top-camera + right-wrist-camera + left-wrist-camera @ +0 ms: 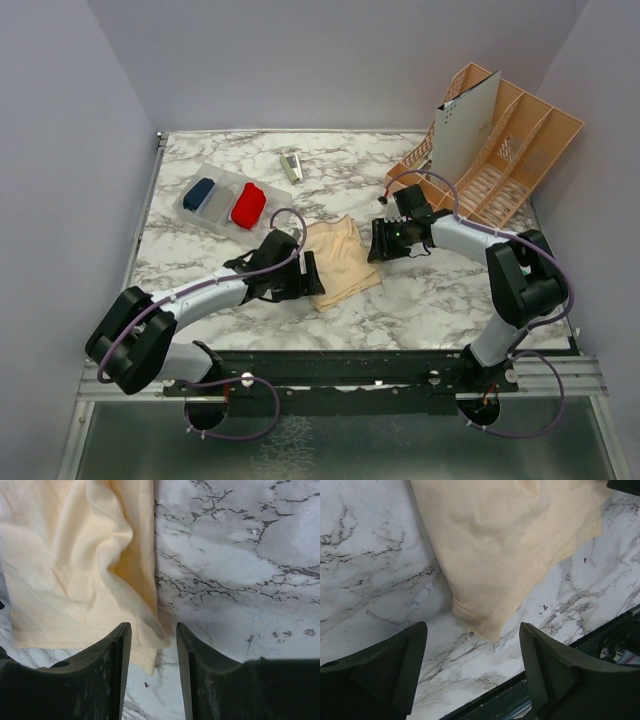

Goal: Roll the underwear
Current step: Fold the underwear at the center of the board.

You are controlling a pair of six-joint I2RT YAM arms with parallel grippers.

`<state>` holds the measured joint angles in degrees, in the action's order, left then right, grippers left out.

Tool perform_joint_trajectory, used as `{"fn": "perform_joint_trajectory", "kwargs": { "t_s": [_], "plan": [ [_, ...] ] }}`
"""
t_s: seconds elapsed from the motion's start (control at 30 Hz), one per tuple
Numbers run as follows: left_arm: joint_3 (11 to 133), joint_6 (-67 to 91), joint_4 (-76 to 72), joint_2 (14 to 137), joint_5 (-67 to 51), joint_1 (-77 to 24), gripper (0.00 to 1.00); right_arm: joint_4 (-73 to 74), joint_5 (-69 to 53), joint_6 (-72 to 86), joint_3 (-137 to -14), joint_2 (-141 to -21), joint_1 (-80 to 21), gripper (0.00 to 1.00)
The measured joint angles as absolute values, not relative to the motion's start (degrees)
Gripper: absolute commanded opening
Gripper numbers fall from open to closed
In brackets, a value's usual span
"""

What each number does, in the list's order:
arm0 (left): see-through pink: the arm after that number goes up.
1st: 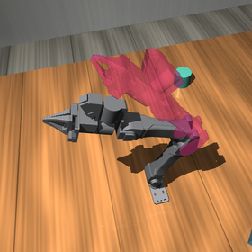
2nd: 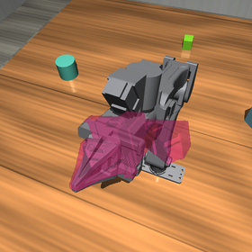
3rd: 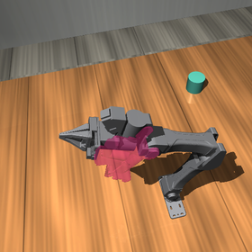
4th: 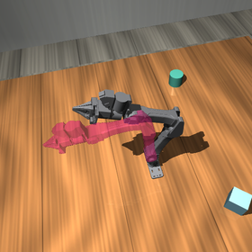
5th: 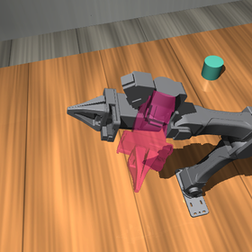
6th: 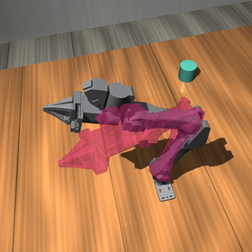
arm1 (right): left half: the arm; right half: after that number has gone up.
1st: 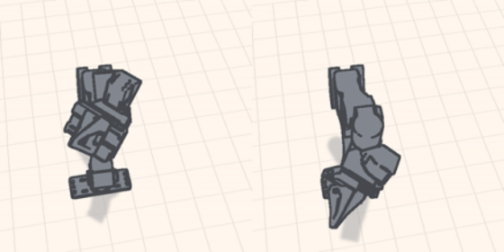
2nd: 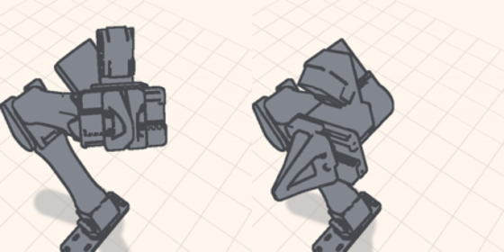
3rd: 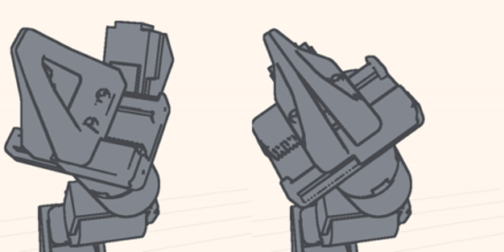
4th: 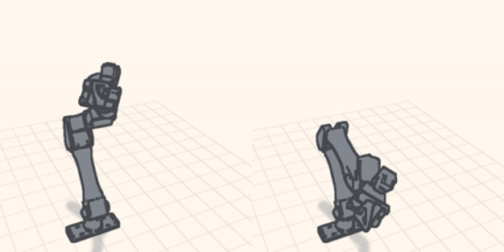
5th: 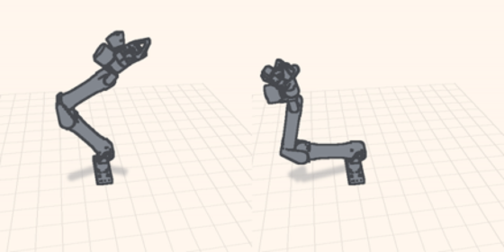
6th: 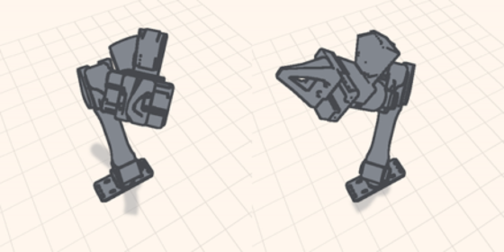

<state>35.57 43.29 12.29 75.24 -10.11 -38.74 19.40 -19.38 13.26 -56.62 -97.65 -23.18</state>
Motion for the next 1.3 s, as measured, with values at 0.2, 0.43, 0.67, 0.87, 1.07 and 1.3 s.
{"fn": "perform_joint_trajectory", "kwargs": {
  "t_s": [0.2,0.43,0.67,0.87,1.07,1.3],
  "plan": [
    [34.6,43.9,9.7,77.6,-11.4,-38.7,0.65,19.4,-19.4,13.5,-56.5,-97.6,-23.2,0.36],
    [33.5,45.6,6.3,79.3,-11.6,-38.7,0.42,19.5,-19.4,13.5,-56.2,-97.6,-23.2,0.26],
    [32.9,46.3,5.1,80.5,-12.2,-38.9,0.13,19.6,-19.5,13.8,-55.6,-97.5,-23.2,0.01],
    [32.0,46.3,4.6,80.1,-12.4,-39.1,0.07,20.2,-20.4,14.9,-55.6,-95.5,-23.2,0.01],
    [29.5,46.5,4.4,76.1,-12.4,-39.1,0.06,20.3,-23.7,17.4,-54.1,-90.1,-23.2,0.0],
    [27.6,47.4,3.4,73.1,-12.4,-39.1,0.05,18.9,-28.7,22.5,-47.8,-85.1,-23.2,0.0]
  ]
}}
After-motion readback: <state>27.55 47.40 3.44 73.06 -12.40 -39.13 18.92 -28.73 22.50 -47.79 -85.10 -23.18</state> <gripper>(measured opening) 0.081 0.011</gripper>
